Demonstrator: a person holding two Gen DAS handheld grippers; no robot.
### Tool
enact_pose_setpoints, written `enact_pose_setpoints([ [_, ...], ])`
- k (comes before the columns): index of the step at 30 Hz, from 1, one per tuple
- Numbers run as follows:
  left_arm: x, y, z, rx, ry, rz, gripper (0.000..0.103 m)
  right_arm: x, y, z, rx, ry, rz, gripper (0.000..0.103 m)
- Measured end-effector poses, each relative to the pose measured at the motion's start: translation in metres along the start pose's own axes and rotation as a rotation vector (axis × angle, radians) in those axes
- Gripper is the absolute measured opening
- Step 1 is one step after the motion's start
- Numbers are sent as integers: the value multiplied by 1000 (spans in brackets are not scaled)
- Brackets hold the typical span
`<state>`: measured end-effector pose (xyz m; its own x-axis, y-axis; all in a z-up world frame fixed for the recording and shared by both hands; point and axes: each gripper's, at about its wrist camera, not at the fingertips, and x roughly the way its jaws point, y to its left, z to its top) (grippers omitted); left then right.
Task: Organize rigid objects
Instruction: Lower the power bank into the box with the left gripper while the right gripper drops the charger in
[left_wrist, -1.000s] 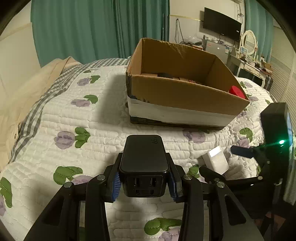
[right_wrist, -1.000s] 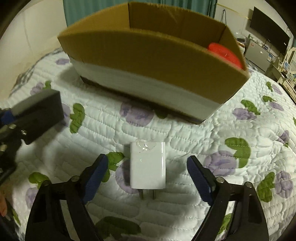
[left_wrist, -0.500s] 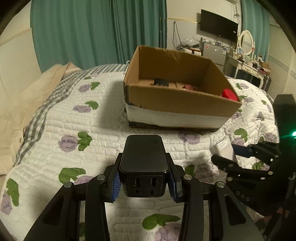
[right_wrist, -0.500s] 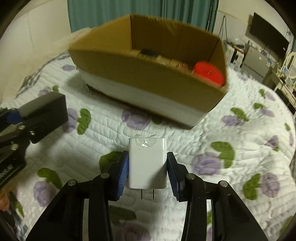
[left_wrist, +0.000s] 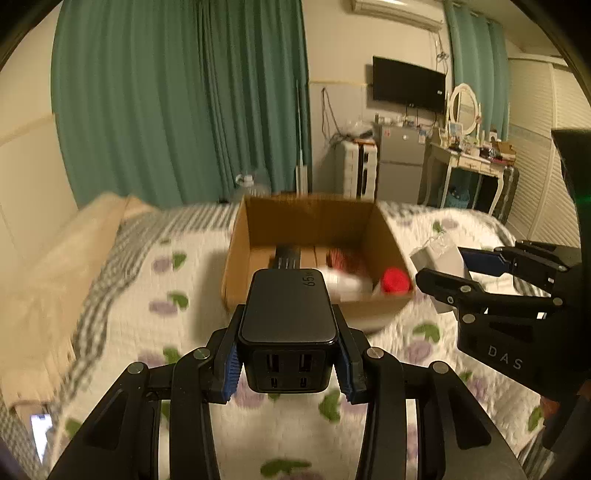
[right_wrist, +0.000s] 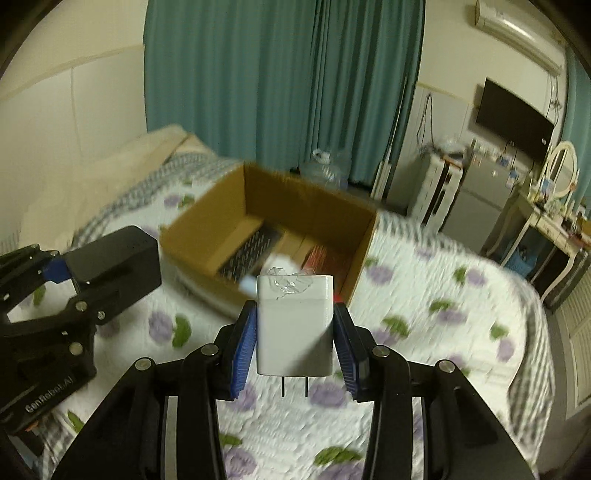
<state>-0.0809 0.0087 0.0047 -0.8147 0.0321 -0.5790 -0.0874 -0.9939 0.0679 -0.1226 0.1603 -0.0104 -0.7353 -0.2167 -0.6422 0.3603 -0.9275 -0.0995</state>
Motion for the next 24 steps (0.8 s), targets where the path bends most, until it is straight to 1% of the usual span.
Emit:
enact_pose_setpoints([
  [6,17,-4,46,4,-32,-11,42,-7,-19,48,7,-99,-4,40],
  [10,39,-1,70,-9,-32,-38,42,2,-28,74,9,-130,-2,40],
  [12,56,1,81,-14,-27,-44,42,12,-32,84,5,-130,-4,40],
  [16,93,0,91,2,1,-36,42,44,-37,94,3,-110,-2,40],
  [20,133,0,87,3,37,-44,42,79,-44,91,16,-70,8,40],
  [24,170,-1,80,6,74,-30,42,113,-51,82,35,-24,20,40],
])
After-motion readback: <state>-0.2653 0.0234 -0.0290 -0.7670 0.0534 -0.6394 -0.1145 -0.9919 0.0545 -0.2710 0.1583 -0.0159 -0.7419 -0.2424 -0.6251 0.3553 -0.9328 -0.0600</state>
